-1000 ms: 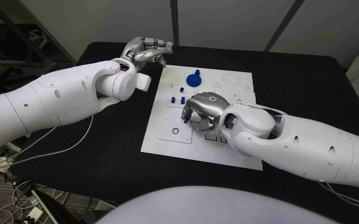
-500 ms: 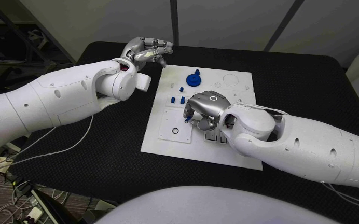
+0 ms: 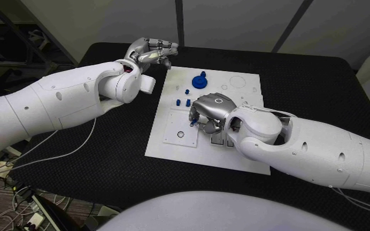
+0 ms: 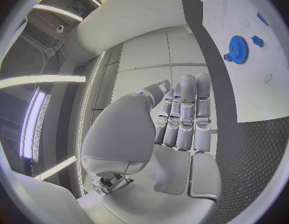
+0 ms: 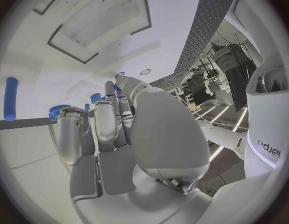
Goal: Assemble the parts on the task board
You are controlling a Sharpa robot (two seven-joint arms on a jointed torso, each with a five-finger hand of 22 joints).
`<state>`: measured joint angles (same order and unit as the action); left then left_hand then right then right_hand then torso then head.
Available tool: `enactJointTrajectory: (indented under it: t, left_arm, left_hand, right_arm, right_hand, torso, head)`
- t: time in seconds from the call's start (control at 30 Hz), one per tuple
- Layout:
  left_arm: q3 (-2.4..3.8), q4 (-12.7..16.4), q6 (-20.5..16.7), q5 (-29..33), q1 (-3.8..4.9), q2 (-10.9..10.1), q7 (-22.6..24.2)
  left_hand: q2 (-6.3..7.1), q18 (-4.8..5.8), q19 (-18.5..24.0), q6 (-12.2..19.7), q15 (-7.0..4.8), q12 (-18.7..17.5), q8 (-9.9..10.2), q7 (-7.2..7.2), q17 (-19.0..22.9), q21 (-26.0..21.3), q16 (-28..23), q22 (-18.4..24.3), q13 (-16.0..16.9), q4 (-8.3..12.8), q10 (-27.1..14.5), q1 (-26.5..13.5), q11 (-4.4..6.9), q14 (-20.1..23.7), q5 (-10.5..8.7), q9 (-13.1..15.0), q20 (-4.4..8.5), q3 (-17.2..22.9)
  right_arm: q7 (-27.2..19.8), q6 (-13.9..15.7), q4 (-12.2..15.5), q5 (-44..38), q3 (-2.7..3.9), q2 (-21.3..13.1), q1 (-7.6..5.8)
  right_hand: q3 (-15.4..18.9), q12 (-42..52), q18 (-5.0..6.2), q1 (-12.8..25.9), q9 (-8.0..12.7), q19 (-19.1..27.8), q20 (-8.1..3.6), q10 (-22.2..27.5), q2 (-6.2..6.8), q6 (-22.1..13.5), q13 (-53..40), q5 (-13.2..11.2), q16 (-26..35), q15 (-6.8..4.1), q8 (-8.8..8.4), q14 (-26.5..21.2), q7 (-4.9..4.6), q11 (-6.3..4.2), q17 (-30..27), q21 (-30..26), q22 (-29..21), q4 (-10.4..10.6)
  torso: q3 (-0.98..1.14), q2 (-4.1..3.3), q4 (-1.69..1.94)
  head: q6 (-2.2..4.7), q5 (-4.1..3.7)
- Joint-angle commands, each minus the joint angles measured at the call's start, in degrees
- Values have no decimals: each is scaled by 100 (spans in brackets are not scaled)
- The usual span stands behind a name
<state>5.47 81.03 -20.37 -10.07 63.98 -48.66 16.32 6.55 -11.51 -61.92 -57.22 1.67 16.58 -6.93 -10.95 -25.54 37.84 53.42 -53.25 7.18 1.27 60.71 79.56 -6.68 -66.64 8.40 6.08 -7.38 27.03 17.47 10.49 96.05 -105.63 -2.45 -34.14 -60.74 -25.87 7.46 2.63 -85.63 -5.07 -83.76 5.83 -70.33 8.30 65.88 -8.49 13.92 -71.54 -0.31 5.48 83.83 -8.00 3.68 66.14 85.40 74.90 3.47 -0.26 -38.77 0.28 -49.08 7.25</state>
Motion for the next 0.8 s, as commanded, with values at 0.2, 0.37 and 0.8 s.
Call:
enactJointTrajectory:
  t: [0.2,0.37,0.8]
  left_arm:
    - [5,4,73,-26,9,-2,-8]
    - [5,2,77,-26,9,-1,-17]
    - [5,-1,82,-26,9,4,-31]
  left_hand:
    - [-28,104,26,34,11,15,-35,-3,5,-34,-23,4,3,15,-47,12,2,34,-13,-5,5,-29]
    - [-28,104,26,34,11,15,-35,-3,5,-34,-23,4,3,15,-47,12,2,34,-13,-5,5,-29]
    - [-28,104,26,34,11,15,-35,-3,5,-34,-23,4,3,15,-47,12,2,34,-13,-5,5,-29]
  right_arm:
    - [-82,-122,36,13,-9,-9,2]
    - [-93,-100,61,19,-9,-21,2]
    - [-54,-144,53,30,-9,-26,2]
  right_hand:
    - [27,12,-87,58,-12,-122,-23,-53,-34,50,0,8,-36,-45,24,206,14,5,7,30,899,-18]
    - [27,13,-89,61,-14,-127,-25,-60,-42,59,-2,7,-42,-48,29,207,19,0,13,35,905,-21]
    - [29,14,-88,69,-17,-124,-28,-67,-49,67,-3,8,-36,-52,33,206,22,-3,5,33,902,-22]
  torso:
    - [3,-2,-2]
    - [6,-3,0]
    - [3,-1,1]
  head:
    - [-10,16]
    - [-17,21]
    - [-21,21]
